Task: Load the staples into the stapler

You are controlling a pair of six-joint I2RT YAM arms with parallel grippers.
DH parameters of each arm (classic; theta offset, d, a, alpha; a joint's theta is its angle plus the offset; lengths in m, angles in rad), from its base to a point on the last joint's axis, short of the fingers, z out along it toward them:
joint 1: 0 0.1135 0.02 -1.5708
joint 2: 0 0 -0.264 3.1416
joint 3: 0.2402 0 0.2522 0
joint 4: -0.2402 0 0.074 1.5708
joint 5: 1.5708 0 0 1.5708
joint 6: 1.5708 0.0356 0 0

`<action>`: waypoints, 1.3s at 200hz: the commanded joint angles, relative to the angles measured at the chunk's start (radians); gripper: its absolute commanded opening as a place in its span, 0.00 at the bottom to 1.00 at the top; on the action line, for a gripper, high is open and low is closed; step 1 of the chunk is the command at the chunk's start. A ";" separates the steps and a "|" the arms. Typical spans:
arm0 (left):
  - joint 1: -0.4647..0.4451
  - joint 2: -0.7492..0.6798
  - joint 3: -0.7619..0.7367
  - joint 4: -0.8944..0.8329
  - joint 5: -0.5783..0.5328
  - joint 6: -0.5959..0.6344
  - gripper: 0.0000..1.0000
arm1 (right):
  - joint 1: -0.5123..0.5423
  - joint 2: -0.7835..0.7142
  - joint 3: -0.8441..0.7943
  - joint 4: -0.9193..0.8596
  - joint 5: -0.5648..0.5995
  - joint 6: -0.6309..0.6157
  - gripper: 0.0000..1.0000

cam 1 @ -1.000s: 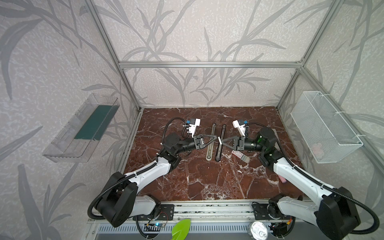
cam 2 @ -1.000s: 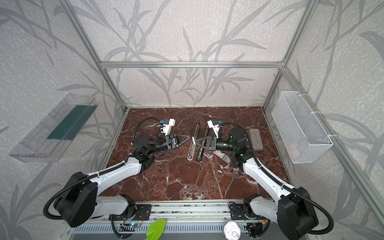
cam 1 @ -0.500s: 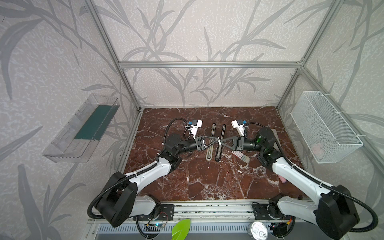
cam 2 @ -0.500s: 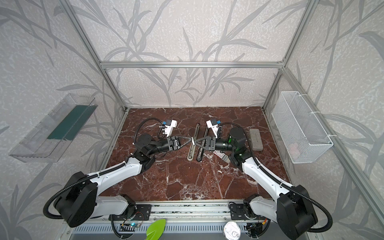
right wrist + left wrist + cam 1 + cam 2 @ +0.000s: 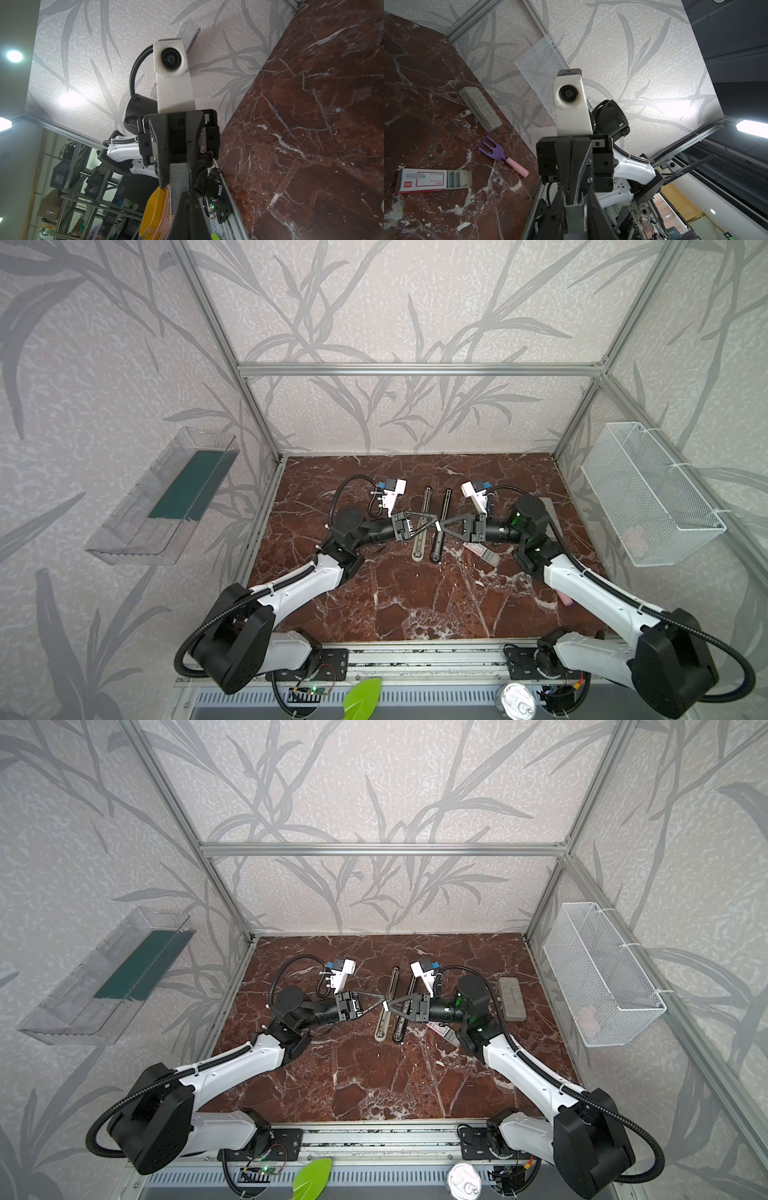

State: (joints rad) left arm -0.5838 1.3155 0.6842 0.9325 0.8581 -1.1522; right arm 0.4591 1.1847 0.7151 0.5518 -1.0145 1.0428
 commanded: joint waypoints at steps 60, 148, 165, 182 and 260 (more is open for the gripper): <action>-0.005 -0.017 0.030 0.014 0.010 0.011 0.13 | 0.007 0.006 0.000 -0.010 -0.001 -0.022 0.00; 0.002 -0.041 0.023 -0.096 -0.015 0.068 0.10 | -0.042 -0.029 -0.009 -0.101 0.012 -0.066 0.22; 0.005 -0.056 0.020 -0.141 -0.023 0.090 0.10 | -0.080 -0.050 -0.011 -0.155 0.020 -0.091 0.23; 0.009 -0.079 0.021 -0.221 -0.038 0.131 0.10 | -0.115 -0.063 -0.003 -0.257 0.060 -0.136 0.26; 0.016 -0.242 0.017 -0.732 -0.194 0.340 0.10 | -0.088 0.321 0.296 -0.776 0.510 -0.398 0.37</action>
State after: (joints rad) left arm -0.5735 1.1450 0.6849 0.4561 0.7517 -0.9340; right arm 0.3542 1.3941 0.8974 -0.0231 -0.6956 0.7536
